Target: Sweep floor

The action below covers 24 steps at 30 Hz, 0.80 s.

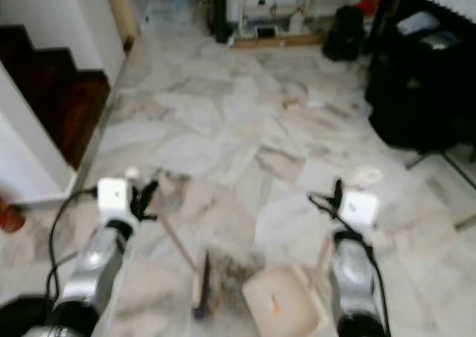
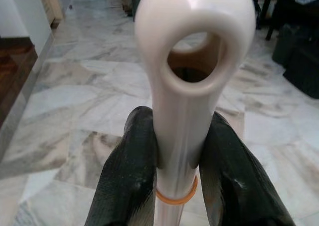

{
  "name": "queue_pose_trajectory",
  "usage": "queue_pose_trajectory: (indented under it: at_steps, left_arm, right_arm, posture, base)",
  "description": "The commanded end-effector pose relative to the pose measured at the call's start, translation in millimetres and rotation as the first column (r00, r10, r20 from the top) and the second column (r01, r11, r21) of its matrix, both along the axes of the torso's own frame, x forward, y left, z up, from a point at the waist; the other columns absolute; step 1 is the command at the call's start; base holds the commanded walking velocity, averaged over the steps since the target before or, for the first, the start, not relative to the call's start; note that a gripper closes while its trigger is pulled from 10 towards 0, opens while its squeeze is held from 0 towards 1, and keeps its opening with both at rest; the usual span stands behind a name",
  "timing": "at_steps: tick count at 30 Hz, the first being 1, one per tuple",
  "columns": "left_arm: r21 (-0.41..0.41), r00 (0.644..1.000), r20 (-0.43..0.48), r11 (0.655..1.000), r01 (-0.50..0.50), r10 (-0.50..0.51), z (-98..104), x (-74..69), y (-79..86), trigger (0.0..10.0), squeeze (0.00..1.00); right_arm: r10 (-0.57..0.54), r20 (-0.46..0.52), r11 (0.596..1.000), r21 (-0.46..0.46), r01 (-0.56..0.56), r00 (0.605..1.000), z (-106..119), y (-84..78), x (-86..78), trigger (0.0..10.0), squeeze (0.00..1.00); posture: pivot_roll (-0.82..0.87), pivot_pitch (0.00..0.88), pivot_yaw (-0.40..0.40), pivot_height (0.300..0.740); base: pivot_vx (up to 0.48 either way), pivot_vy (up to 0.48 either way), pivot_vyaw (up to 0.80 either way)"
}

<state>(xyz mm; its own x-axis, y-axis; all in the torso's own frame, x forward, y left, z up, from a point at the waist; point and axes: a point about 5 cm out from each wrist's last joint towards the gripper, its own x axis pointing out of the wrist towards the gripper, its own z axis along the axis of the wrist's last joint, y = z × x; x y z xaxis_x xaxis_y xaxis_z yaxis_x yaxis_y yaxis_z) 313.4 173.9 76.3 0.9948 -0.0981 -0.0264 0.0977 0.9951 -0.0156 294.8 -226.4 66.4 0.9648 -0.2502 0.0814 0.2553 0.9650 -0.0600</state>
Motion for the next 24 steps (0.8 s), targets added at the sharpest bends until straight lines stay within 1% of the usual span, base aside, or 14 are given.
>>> queue_pose_trajectory:
  at_steps: [1,24]
  left_arm:
    - [-0.001,0.999,0.046,1.000,0.017,-0.017,8.7,3.0,-4.8,10.0,0.00]
    - [-0.003,0.999,0.045,1.000,0.004,-0.004,9.7,4.9,-3.6,10.0,0.00]
  right_arm:
    - [-0.009,0.019,1.000,-0.007,0.009,1.000,3.8,-3.8,-0.1,10.0,0.00]
    - [-0.003,0.021,1.000,0.001,0.003,1.000,5.9,-0.4,4.0,10.0,0.00]
  posture:
    - [-0.07,0.000,0.048,0.740]
    - [-0.07,0.000,0.040,0.740]
  base:
    - [0.315,0.000,0.00]
    - [0.321,0.000,0.00]
